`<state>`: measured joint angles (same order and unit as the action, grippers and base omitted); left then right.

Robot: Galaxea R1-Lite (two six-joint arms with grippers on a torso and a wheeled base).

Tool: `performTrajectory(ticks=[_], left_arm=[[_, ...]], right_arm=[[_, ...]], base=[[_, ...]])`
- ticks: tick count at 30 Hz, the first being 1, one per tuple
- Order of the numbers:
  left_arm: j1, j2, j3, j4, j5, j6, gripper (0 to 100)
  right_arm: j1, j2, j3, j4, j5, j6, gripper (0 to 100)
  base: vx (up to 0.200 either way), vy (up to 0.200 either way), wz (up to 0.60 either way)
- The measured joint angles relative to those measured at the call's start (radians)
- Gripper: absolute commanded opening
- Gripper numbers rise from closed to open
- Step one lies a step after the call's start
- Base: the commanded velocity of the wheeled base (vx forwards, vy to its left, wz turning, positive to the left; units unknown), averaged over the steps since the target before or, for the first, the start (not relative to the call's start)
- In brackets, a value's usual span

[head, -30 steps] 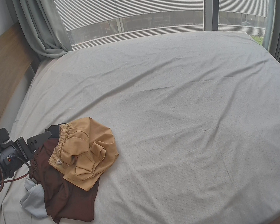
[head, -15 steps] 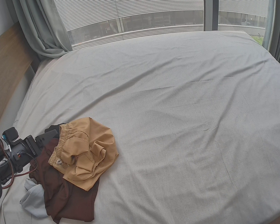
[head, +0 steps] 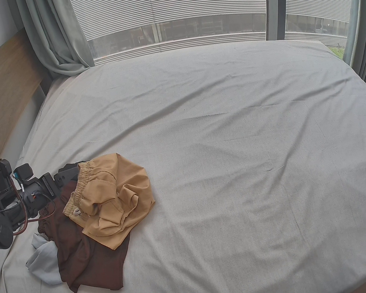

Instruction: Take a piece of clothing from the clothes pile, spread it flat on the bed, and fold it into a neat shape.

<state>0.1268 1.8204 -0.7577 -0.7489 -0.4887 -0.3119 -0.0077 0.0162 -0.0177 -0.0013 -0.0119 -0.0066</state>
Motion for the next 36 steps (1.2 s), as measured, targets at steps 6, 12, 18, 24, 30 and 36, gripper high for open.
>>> performTrajectory(ticks=[6, 12, 18, 24, 30, 36], left_arm=[[0.002, 0.059, -0.055, 0.000, 0.000, 0.002, 100], [0.002, 0.118, -0.115, 0.000, -0.001, 0.002, 100], [-0.002, 0.165, -0.155, 0.000, -0.002, 0.004, 100], [-0.005, 0.211, -0.191, 0.000, -0.003, 0.005, 100], [-0.013, 0.253, -0.229, 0.001, -0.010, 0.005, 100], [-0.043, 0.296, -0.272, 0.002, -0.011, 0.004, 100]], right_arm=[[0.000, 0.000, 0.000, 0.000, 0.000, 0.000, 100], [0.000, 0.000, 0.000, 0.000, 0.000, -0.001, 100], [0.000, 0.000, 0.000, 0.000, 0.000, -0.001, 100], [0.000, 0.000, 0.000, 0.000, 0.000, -0.001, 100], [0.000, 0.000, 0.000, 0.000, 0.000, -0.001, 100], [0.000, 0.000, 0.000, 0.000, 0.000, -0.001, 100]], base=[[0.000, 0.000, 0.00], [0.000, 0.000, 0.00], [0.000, 0.000, 0.00], [0.000, 0.000, 0.00], [0.000, 0.000, 0.00], [0.000, 0.000, 0.00]])
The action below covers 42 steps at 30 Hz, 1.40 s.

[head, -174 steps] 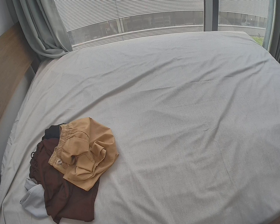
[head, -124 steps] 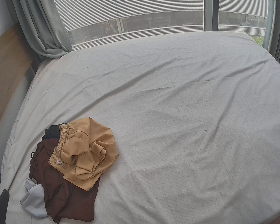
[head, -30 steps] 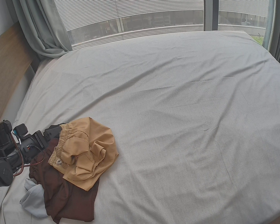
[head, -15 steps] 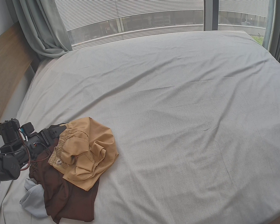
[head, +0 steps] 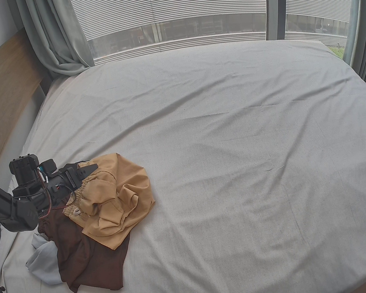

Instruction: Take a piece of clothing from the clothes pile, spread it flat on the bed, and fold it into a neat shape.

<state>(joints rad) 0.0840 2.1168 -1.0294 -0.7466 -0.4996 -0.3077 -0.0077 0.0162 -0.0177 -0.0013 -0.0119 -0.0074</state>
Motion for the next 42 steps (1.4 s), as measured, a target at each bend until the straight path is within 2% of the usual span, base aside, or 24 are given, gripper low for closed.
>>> performTrajectory(ticks=[11, 22, 42], left_arm=[[-0.028, 0.037, -0.016, 0.001, -0.002, 0.001, 100], [-0.024, 0.006, 0.070, 0.000, -0.127, -0.003, 100], [-0.030, 0.059, 0.005, 0.004, -0.122, 0.015, 100]], right_arm=[[0.000, 0.000, 0.000, 0.000, 0.000, 0.000, 100], [0.000, 0.000, 0.000, 0.000, 0.000, 0.002, 100], [0.000, 0.000, 0.000, -0.001, 0.000, 0.002, 100]], base=[[0.000, 0.000, 0.00], [0.000, 0.000, 0.00], [0.000, 0.000, 0.00]])
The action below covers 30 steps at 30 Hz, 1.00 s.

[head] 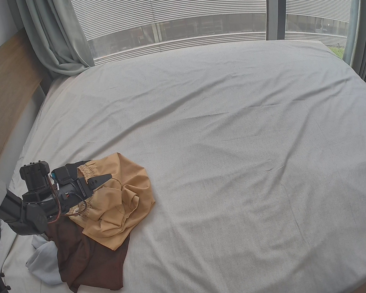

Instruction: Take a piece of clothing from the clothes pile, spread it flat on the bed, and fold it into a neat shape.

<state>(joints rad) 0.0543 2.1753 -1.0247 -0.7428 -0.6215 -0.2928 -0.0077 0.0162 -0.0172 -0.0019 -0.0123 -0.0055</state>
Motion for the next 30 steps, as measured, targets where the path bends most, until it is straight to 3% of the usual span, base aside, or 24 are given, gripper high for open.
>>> performTrajectory(ticks=[10, 24, 25, 30], left_arm=[[-0.005, 0.035, -0.006, 0.002, 0.004, 0.048, 100], [-0.016, 0.050, 0.000, -0.004, -0.003, 0.046, 100], [-0.014, 0.050, 0.000, -0.005, -0.003, 0.046, 0], [-0.004, 0.043, 0.000, -0.005, -0.007, 0.022, 0]], right_arm=[[0.000, 0.000, 0.000, 0.000, 0.000, 0.000, 100], [0.000, 0.000, 0.000, 0.001, 0.000, 0.000, 100], [0.000, 0.000, 0.000, 0.001, 0.000, 0.000, 100], [0.000, 0.000, 0.000, 0.001, 0.000, 0.000, 100]], base=[[0.000, 0.000, 0.00], [0.000, 0.000, 0.00], [0.000, 0.000, 0.00], [0.000, 0.000, 0.00]])
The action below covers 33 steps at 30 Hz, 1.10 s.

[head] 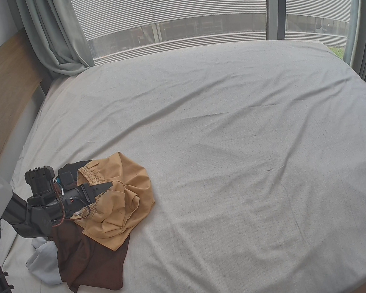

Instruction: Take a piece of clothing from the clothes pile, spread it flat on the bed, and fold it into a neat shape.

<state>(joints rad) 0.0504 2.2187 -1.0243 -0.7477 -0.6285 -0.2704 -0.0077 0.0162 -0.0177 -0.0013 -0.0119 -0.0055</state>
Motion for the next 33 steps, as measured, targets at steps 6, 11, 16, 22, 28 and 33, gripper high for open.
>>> performTrajectory(ticks=[6, 11, 16, 22, 28, 33], left_arm=[[0.026, -0.044, 0.002, 0.000, -0.022, -0.065, 0], [0.047, -0.072, 0.014, 0.000, -0.043, -0.073, 0], [0.055, -0.081, 0.024, 0.000, -0.049, -0.071, 100], [0.055, -0.082, 0.035, 0.000, -0.071, -0.068, 100], [0.045, -0.081, 0.069, -0.007, -0.070, -0.052, 100], [0.037, -0.062, 0.072, -0.068, -0.065, -0.051, 100]], right_arm=[[-0.001, 0.000, 0.000, 0.000, 0.000, 0.000, 100], [-0.002, 0.000, 0.000, 0.000, 0.000, 0.000, 100], [-0.002, 0.000, 0.000, 0.000, 0.000, 0.000, 100], [-0.001, 0.000, 0.000, -0.001, 0.000, 0.000, 100], [-0.001, 0.000, 0.000, 0.000, 0.000, 0.000, 100], [-0.001, 0.000, 0.000, 0.000, 0.000, 0.000, 100]], base=[[0.000, 0.000, 0.00], [0.000, 0.000, 0.00], [0.000, 0.000, 0.00], [0.000, 0.000, 0.00], [0.000, 0.000, 0.00], [0.000, 0.000, 0.00]])
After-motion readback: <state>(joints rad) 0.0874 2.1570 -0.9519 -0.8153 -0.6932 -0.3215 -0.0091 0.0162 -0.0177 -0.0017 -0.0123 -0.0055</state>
